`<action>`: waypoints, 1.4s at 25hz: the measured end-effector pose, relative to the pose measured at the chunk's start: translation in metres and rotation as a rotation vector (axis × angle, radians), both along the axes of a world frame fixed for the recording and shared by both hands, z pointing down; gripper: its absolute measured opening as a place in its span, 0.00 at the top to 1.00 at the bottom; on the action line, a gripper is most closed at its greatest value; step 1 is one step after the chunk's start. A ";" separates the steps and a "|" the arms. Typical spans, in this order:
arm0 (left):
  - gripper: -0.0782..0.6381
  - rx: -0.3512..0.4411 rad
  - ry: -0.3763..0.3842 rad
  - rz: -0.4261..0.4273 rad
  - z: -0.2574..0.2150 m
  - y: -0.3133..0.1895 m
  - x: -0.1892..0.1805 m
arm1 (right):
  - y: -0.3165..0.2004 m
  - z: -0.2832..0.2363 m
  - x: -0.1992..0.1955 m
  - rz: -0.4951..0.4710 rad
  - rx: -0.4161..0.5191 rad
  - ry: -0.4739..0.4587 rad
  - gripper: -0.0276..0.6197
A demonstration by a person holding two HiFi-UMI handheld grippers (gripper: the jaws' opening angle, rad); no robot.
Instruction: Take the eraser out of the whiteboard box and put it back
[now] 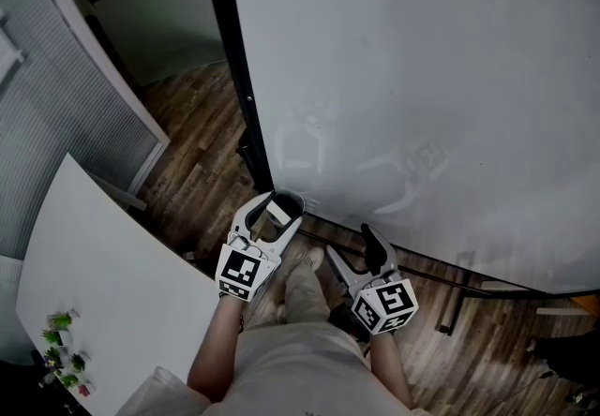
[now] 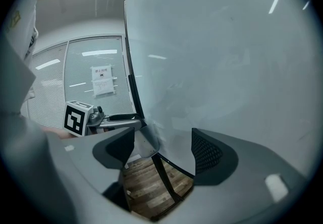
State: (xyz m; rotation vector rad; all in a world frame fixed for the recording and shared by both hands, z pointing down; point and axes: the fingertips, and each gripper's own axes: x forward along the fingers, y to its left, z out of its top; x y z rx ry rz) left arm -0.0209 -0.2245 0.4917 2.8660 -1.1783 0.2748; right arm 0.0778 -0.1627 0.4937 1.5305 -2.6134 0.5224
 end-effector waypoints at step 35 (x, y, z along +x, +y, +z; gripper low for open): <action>0.52 0.022 0.025 -0.028 -0.007 0.008 -0.008 | 0.012 -0.011 -0.005 -0.011 0.034 -0.013 0.45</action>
